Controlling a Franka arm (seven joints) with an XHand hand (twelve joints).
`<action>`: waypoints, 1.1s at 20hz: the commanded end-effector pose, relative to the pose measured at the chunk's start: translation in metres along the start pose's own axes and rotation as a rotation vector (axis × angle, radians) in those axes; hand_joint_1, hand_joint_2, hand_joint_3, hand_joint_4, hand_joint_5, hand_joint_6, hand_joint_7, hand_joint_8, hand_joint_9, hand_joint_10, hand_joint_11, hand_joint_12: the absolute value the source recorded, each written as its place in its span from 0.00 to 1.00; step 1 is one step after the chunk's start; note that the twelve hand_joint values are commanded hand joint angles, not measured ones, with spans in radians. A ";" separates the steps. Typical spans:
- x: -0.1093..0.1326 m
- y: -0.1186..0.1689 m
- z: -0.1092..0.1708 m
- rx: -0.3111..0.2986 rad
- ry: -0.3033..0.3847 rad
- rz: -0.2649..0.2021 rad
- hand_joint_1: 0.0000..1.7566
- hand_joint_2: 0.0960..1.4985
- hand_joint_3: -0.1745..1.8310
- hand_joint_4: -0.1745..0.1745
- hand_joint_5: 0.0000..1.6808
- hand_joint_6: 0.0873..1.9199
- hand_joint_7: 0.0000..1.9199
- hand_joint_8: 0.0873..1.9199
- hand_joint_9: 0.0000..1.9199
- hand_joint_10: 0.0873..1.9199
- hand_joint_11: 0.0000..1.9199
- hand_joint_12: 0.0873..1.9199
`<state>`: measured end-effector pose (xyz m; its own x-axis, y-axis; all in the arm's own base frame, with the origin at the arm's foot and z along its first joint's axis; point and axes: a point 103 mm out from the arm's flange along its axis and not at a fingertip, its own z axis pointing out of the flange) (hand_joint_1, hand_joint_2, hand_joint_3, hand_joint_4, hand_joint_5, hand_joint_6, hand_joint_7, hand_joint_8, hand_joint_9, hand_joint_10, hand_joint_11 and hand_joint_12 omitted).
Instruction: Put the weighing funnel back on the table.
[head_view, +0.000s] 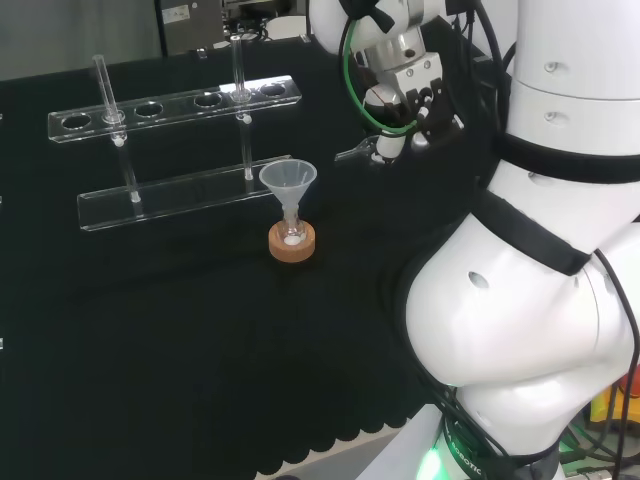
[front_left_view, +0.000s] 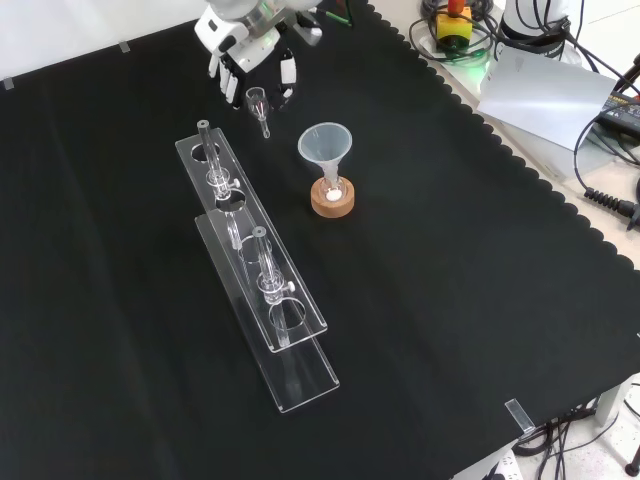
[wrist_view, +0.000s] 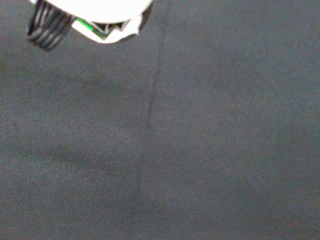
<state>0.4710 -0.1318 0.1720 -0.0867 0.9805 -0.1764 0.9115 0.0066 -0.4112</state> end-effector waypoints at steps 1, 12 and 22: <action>0.001 0.016 0.022 -0.019 0.062 0.004 0.63 0.40 0.50 0.71 0.66 0.51 0.42 0.33 0.54 0.20 0.37 0.58; -0.008 0.040 0.054 0.010 0.098 -0.004 0.63 0.40 0.50 0.70 0.66 0.51 0.42 0.33 0.54 0.20 0.37 0.58; -0.011 0.059 0.074 0.024 0.140 -0.016 0.63 0.40 0.49 0.67 0.66 0.52 0.43 0.34 0.54 0.21 0.37 0.58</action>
<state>0.4910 -0.1550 0.0917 -0.0445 0.9967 -0.0682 0.9025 0.0108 -0.4305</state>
